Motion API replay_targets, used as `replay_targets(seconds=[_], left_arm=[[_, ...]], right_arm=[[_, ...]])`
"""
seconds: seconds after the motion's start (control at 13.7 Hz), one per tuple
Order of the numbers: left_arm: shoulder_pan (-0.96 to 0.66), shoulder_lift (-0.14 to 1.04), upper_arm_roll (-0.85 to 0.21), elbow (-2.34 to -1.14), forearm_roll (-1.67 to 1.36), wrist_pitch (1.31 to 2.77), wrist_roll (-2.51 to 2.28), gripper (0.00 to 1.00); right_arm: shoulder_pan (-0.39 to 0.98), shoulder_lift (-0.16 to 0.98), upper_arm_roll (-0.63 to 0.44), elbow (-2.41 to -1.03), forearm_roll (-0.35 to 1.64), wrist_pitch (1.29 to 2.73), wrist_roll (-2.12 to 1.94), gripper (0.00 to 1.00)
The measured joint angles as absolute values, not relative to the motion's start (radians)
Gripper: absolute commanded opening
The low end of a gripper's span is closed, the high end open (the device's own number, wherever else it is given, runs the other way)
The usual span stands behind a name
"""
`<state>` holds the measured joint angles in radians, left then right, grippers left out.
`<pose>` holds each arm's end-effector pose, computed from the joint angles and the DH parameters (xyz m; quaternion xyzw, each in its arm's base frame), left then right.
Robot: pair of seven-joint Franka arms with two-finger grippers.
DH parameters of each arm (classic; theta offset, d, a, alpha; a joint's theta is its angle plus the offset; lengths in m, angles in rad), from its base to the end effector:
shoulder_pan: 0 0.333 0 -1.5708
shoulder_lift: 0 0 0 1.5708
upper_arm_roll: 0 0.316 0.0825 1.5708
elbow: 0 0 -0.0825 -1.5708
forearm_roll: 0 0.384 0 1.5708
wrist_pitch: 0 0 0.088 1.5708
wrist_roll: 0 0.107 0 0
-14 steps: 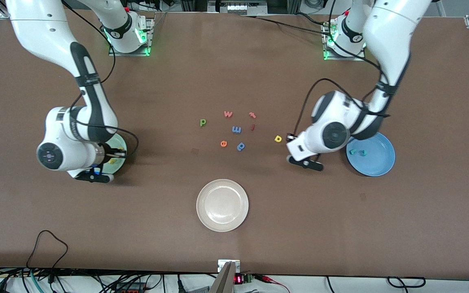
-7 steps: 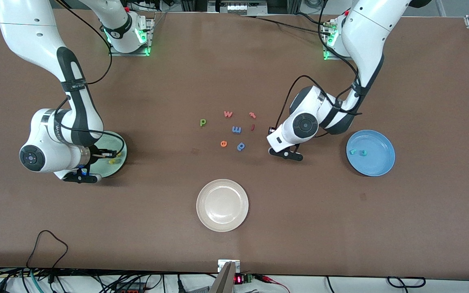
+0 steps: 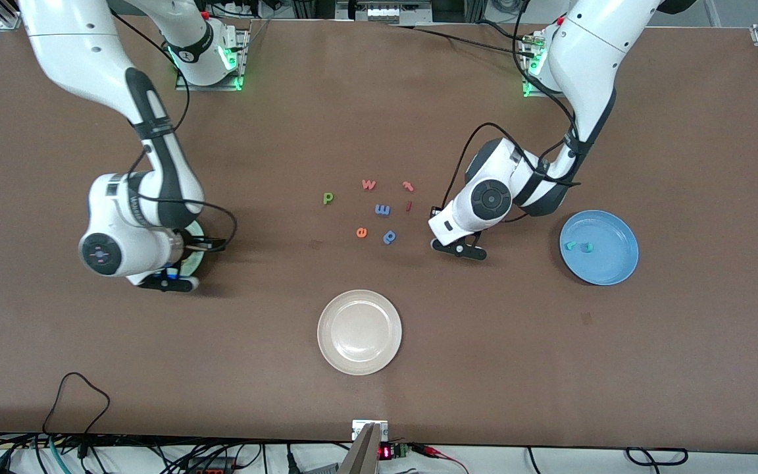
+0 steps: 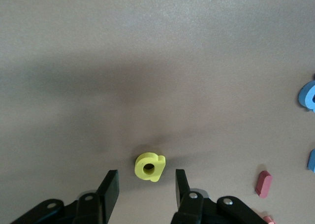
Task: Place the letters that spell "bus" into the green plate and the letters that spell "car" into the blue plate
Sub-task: 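Drop the yellow 2 on green plate while the left gripper drops cyan piece, then grasp yellow a with the left gripper while the right gripper grasps green d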
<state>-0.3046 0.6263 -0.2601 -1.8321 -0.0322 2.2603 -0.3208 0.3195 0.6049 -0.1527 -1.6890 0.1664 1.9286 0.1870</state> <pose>0.5328 -0.3299 0.1847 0.9877 -0.0927 -0.1188 0.0420 0.6230 0.1244 0.2260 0.9828 -0.0470 -0.1786 0.0050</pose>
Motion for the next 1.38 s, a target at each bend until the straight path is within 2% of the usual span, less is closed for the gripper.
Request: replay_targets(seconds=[0.36, 0.8, 0.95, 1.24, 1.38], left_arm=[[-0.322, 0.629, -0.257, -1.834, 0.014, 2.266, -0.321, 0.53], [-0.322, 0.633, -0.254, -1.835, 0.059, 2.271, -0.321, 0.53], [-0.323, 0.641, -0.254, -1.835, 0.061, 2.283, -0.321, 0.53], [-0.324, 0.653, -0.253, -1.835, 0.062, 2.303, -0.321, 0.51], [-0.324, 0.653, -0.253, -1.835, 0.063, 2.303, -0.321, 0.37]], right_arm=[[0.47, 0.59, -0.15, -1.708, 0.201, 1.951, 0.285, 0.99], [0.592, 0.498, -0.149, -1.9, 0.21, 2.186, 0.345, 0.99], [0.631, 0.458, -0.149, -1.951, 0.21, 2.226, 0.393, 0.96], [0.705, 0.436, -0.149, -1.978, 0.211, 2.276, 0.432, 0.78], [0.73, 0.438, -0.149, -1.984, 0.211, 2.299, 0.451, 0.69]])
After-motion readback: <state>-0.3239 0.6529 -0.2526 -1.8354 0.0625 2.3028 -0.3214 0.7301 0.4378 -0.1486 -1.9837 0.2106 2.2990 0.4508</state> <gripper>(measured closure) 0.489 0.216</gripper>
